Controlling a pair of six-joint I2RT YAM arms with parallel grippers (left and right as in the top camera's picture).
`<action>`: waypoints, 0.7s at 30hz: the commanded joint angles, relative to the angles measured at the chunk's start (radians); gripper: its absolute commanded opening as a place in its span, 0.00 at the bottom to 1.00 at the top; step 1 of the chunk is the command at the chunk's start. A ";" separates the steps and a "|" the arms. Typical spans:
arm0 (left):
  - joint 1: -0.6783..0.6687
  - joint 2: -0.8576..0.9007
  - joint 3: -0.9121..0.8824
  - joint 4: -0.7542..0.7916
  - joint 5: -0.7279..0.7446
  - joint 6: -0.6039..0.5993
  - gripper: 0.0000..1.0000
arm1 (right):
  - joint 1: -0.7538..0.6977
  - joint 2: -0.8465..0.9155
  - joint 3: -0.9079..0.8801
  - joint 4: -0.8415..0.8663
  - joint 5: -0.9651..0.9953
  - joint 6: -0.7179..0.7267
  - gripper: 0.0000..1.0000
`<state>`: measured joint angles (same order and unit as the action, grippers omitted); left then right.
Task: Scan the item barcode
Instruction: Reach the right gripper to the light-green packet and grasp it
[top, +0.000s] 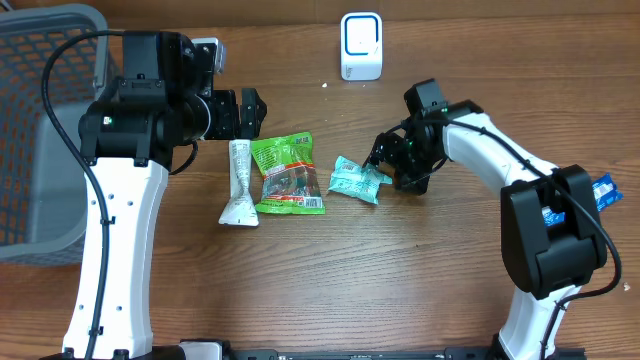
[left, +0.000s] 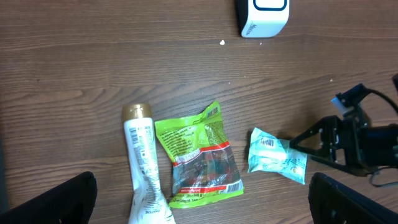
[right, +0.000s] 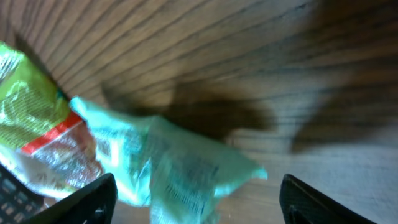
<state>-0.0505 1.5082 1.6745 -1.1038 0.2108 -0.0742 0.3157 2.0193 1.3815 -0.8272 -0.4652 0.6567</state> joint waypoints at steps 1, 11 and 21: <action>-0.002 0.004 0.015 0.001 0.016 0.019 1.00 | 0.022 -0.013 -0.055 0.063 -0.008 0.056 0.83; -0.002 0.004 0.015 0.001 0.016 0.019 1.00 | 0.037 -0.013 -0.094 0.179 0.001 0.081 0.40; -0.002 0.004 0.015 0.000 0.016 0.019 1.00 | -0.019 -0.063 -0.058 0.170 -0.193 -0.190 0.04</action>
<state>-0.0505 1.5082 1.6745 -1.1038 0.2108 -0.0742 0.3370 2.0163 1.2976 -0.6464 -0.5251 0.6552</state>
